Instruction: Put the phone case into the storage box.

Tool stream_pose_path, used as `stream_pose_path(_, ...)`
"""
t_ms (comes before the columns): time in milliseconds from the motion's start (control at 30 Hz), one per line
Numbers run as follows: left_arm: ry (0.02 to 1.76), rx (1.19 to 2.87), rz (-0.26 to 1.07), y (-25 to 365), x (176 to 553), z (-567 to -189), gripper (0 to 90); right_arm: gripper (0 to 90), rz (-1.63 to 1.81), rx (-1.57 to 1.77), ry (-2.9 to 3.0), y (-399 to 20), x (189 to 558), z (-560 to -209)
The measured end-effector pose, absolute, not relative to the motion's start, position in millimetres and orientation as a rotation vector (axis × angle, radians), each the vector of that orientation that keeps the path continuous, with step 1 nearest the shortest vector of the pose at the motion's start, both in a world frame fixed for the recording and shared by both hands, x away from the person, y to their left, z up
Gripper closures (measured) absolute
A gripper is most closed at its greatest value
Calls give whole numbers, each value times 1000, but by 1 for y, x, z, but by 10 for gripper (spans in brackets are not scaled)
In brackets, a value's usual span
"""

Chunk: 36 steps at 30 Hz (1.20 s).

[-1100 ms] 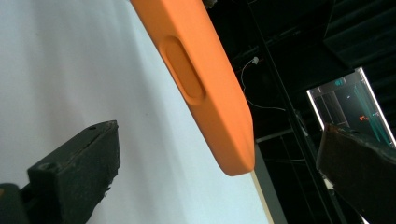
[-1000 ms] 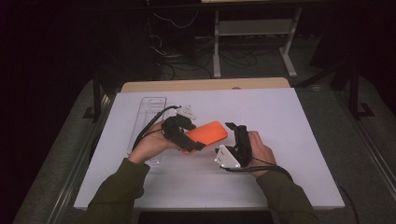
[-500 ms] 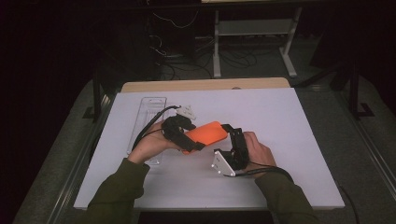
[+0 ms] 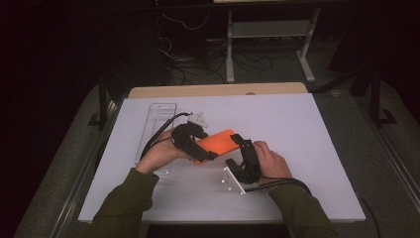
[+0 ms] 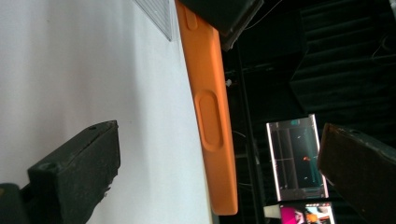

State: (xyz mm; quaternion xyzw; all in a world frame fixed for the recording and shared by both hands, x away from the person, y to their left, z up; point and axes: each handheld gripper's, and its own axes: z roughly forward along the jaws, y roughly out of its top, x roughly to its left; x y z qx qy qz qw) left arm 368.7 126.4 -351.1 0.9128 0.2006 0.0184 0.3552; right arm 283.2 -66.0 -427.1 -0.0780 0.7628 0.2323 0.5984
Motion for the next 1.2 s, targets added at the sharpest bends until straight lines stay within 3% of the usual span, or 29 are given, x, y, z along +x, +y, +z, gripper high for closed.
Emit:
stream_pose_path(733,481,2385,34,116,362,-354,153,0,463,-279,1689,-61,279,-431)
stream_pose_path(1200,473,2396,31,115,362,-355,153,84,441,-299,1663,-58,276,-432)
